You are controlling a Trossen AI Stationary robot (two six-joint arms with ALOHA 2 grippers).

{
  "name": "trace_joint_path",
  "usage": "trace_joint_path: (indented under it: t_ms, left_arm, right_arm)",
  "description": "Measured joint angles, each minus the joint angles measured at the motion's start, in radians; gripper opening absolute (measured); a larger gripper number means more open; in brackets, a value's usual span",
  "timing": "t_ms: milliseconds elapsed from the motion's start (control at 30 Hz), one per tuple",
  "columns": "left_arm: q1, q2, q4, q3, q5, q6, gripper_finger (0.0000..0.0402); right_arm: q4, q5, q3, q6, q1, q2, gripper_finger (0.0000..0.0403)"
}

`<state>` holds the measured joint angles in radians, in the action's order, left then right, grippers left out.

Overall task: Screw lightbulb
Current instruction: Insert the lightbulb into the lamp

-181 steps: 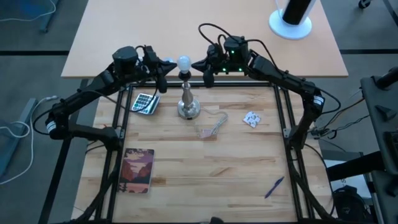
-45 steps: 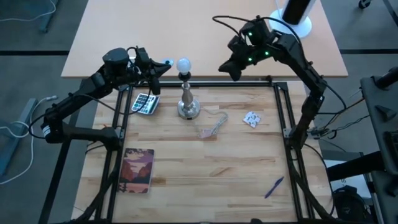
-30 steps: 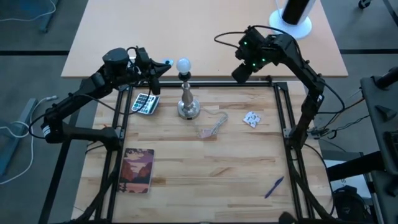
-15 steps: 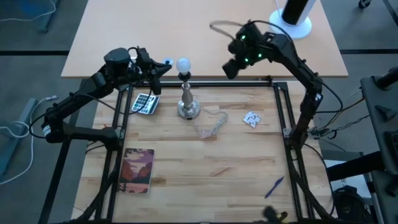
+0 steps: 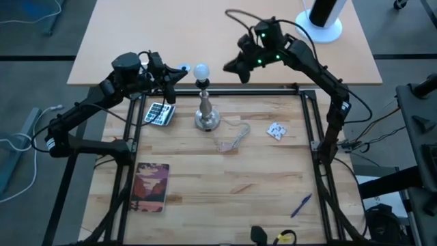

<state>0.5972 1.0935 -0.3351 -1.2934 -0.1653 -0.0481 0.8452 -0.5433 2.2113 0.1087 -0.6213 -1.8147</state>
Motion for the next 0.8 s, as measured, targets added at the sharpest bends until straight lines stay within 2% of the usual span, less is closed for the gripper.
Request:
trace_joint_path:
  t_ms: [233,467,700,800]
  left_arm:
    - [-0.001,-0.013,0.015,0.000,-0.065,0.005,0.0000]
    - [-0.001,0.013,0.025,0.000,-0.070,-0.029,0.0000]
    - [-0.001,0.023,0.056,0.000,-0.073,-0.029,0.0000]
    - [-0.001,0.024,0.054,0.000,-0.073,-0.054,0.0000]
  right_arm:
    - [-0.039,0.023,0.002,-0.049,0.011,0.007,0.0005]
    - [-0.109,0.019,-0.010,-0.059,0.046,-0.002,0.0002]
    - [-0.295,0.019,-0.043,-0.010,0.062,-0.008,0.0001]
    - [-0.296,0.044,-0.067,-0.004,0.060,-0.007,0.0000]
